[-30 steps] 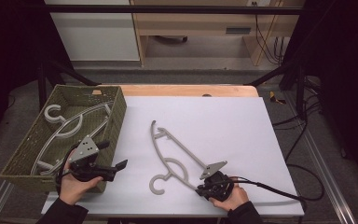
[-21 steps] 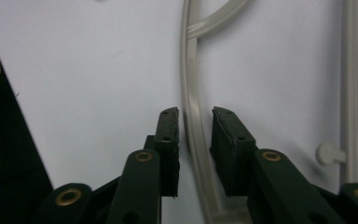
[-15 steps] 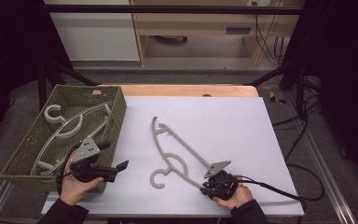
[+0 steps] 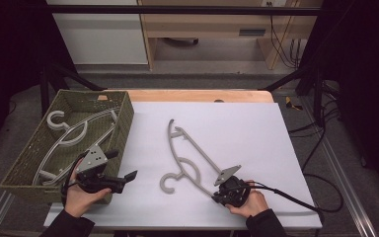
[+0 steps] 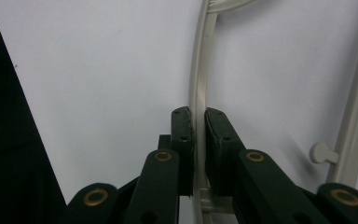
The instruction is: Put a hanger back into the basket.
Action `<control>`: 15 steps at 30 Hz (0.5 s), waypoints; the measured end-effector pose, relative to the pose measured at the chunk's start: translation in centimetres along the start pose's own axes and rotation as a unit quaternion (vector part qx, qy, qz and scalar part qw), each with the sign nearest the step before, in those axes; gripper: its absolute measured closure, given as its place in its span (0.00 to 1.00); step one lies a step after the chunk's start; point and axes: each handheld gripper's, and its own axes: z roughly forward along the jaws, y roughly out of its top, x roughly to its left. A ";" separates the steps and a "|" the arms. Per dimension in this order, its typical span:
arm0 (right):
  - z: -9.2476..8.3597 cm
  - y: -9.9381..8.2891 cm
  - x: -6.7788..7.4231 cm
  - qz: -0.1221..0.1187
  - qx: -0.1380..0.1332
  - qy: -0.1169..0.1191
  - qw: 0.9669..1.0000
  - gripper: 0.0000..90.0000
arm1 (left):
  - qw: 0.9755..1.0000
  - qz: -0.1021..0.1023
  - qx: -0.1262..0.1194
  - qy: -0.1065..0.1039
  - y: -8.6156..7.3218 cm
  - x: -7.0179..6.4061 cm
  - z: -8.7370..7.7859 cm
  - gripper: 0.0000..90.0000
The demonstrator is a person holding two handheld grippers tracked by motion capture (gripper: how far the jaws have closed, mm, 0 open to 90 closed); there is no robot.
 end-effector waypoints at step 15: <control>-3.7 1.5 -1.1 0.001 -0.076 0.062 0.995 0.93 | 1.000 0.017 -0.001 -0.010 0.3 -0.1 -0.2 0.07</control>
